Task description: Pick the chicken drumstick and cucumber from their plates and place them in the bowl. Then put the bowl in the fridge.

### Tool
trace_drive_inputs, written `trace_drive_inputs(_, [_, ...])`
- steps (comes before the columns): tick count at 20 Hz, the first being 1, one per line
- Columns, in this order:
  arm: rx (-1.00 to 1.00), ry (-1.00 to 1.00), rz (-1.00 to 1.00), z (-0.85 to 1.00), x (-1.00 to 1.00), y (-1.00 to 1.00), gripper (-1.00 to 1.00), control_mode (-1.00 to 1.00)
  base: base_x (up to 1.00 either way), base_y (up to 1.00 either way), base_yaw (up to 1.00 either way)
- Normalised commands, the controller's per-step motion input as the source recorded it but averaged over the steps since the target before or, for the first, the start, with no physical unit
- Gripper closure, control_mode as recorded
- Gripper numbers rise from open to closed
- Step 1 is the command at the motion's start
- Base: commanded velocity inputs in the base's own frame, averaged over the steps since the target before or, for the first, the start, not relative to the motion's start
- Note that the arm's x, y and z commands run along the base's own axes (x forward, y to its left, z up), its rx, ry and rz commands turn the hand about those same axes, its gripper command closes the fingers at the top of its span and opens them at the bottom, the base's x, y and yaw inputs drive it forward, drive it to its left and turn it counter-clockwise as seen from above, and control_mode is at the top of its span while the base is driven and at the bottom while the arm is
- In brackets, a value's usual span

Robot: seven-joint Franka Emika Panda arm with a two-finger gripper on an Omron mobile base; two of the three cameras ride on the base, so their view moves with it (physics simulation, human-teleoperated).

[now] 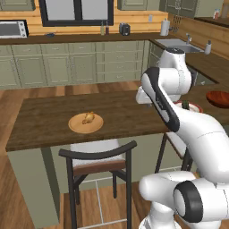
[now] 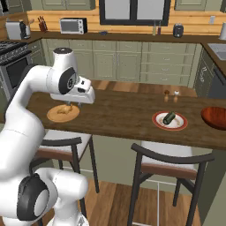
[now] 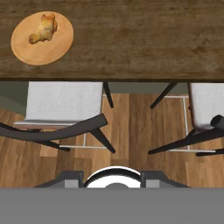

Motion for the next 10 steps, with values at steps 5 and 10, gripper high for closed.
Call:
trace_drive_inputs(5, [0.00, 0.00, -0.02, -0.19, -0.04, 0.32, -1.00, -1.00, 0.00, 0.00, 0.00])
trace_drive_inputs(10, [0.00, 0.00, -0.19, -0.45, 0.47, 1.00, -1.00, -1.00, 0.00, 0.00, 0.00])
